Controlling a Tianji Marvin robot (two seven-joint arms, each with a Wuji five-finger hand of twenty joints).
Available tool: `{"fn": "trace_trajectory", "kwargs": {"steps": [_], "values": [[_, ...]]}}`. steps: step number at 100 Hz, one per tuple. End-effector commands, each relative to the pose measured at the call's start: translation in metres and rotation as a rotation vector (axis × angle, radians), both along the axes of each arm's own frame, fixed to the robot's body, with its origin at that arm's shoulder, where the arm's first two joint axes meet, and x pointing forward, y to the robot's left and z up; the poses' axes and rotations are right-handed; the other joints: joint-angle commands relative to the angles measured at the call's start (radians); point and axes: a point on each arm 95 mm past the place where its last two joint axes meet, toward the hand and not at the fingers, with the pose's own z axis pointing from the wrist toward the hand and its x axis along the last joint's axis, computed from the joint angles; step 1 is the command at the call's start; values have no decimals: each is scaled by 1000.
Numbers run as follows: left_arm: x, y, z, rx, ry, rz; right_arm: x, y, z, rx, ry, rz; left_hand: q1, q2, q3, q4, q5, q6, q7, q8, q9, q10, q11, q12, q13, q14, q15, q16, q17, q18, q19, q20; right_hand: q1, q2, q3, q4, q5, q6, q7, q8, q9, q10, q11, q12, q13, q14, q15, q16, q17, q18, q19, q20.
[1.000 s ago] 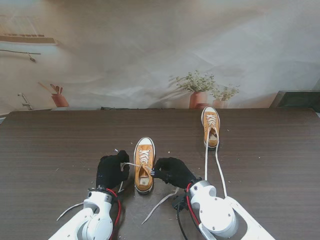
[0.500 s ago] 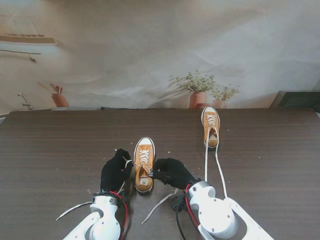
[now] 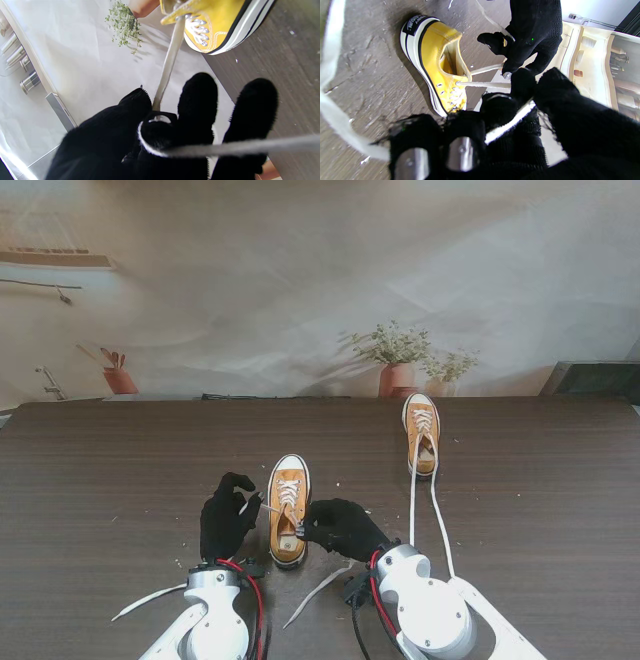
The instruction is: Tie the shoelaces into a bow on the shoes
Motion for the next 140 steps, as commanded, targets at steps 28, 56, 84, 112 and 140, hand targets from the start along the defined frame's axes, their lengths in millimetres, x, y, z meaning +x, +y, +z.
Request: {"fn": "trace_trajectory", "kwargs": {"steps": [28,56,84,112,140], "values": [[-1,-1,4,-22,20,5,-4,4,4,11,2,31,36,-9,-25,20,17,-36,-11,-20,63,75,41,48,61,-77,314,70,130,-75,447,137,26,-2,20,-2,34,-30,4,8,60,37,3,5,30,-20,79,25,35,5,266,-4],[-3,0,8,2,-13,-10,-4,6,5,16,5,40,16,-5,-22,26,39,-53,-25,-24,65,43,15,45,58,1,319,55,127,0,427,201,26,-2,19,-2,34,-29,4,8,60,37,2,4,30,-18,79,28,35,7,267,-4],[-13,8,16,233,-57,-50,-4,7,4,19,10,39,-36,79,54,-48,-103,-21,71,-4,-258,76,-437,4,-207,250,-292,7,-219,180,-77,128,27,1,19,-2,32,-28,4,8,60,41,2,4,30,-13,78,29,35,8,267,-4],[-11,-2,10,208,-32,-69,-7,7,4,25,12,42,62,177,-134,-73,-167,69,62,117,-417,223,-806,-387,-511,297,-736,-187,-603,45,-576,74,30,4,18,-2,31,-25,4,9,61,40,4,3,30,-11,77,29,34,9,264,-5],[-4,-18,1,-48,-2,-53,-10,5,9,32,3,45,303,345,-583,-47,-163,77,50,59,-153,130,-638,-351,-191,201,-665,-207,-250,41,-628,-62,33,2,19,-1,32,-20,4,9,67,43,5,1,30,-9,78,30,34,19,267,-2]]}}
